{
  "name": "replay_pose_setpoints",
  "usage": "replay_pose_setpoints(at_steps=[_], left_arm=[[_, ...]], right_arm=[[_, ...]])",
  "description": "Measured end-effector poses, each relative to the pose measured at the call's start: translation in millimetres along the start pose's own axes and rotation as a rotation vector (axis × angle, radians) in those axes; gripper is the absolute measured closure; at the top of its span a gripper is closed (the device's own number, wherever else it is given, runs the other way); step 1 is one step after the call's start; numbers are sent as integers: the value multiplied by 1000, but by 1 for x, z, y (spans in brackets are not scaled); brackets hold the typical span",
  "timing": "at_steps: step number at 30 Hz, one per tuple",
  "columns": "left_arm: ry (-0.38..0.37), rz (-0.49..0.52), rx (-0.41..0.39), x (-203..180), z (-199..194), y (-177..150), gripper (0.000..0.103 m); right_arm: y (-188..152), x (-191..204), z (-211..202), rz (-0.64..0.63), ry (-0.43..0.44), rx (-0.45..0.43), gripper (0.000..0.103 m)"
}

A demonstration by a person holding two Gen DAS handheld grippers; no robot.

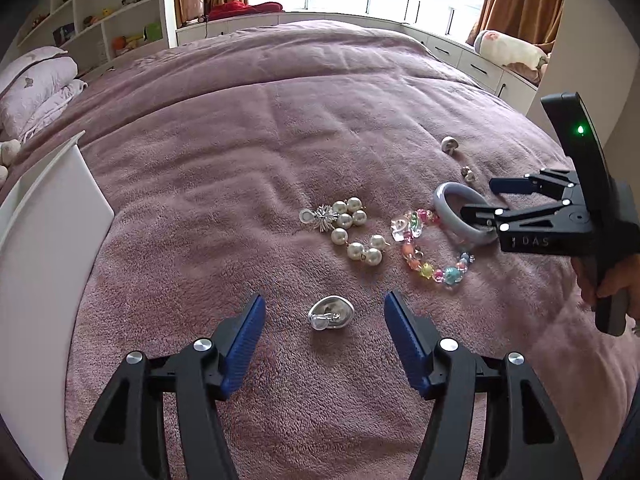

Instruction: Organize jewelry

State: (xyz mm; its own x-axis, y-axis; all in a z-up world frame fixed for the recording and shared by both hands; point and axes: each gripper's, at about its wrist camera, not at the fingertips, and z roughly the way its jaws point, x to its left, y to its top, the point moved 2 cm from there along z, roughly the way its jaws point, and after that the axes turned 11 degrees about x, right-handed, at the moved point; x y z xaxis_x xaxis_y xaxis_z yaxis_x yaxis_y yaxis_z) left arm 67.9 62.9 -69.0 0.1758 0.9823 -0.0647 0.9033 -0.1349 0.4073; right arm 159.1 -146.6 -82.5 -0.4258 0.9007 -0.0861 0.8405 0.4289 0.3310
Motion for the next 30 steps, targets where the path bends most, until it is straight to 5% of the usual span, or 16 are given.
replay_pose_setpoints(at_steps=[8,12,18,30], left_arm=[[-13,73,38,-14,17,-7,51],[-49,66,44,-14,22,-5,73],[-59,54,38,-12,22,-6,73],[-53,42,7,-10,6,-6,73]], right_arm=[[2,1,7,-33,-18,26,41],[3,8,8,-50,7,39,67],[2,14,5,-39,46,25,90],[-7,-1,-19,22,95,-35,91]])
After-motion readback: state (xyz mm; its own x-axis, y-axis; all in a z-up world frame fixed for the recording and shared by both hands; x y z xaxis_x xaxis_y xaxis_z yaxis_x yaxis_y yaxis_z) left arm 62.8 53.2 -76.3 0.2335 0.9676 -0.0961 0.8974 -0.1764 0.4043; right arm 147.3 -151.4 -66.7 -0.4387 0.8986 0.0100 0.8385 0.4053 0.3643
